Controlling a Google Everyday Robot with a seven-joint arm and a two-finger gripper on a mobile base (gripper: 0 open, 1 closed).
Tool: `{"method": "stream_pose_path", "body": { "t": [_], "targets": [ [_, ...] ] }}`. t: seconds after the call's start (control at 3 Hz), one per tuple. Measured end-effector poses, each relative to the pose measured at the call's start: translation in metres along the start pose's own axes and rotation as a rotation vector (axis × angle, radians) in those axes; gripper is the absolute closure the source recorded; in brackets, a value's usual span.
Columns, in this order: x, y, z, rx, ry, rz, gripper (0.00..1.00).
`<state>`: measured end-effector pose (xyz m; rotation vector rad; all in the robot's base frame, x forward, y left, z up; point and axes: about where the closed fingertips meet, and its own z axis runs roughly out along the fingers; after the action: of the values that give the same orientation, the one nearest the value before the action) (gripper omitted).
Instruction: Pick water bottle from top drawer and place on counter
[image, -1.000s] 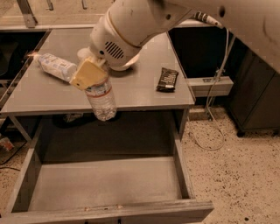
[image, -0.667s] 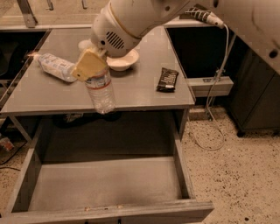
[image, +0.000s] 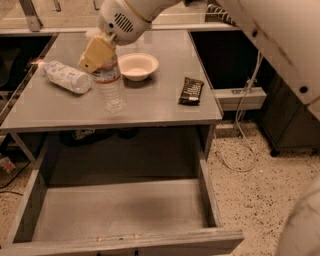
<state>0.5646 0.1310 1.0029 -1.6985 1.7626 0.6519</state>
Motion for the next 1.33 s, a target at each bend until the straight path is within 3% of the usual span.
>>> {"method": "stream_pose_path", "body": {
  "t": [0.67,1.33],
  "targets": [
    [-0.004,-0.046,0.023,-0.058,0.019,-0.003,1.00],
    [0.005,-0.075,0.033,-0.072,-0.020,0.002,1.00]
  ]
}}
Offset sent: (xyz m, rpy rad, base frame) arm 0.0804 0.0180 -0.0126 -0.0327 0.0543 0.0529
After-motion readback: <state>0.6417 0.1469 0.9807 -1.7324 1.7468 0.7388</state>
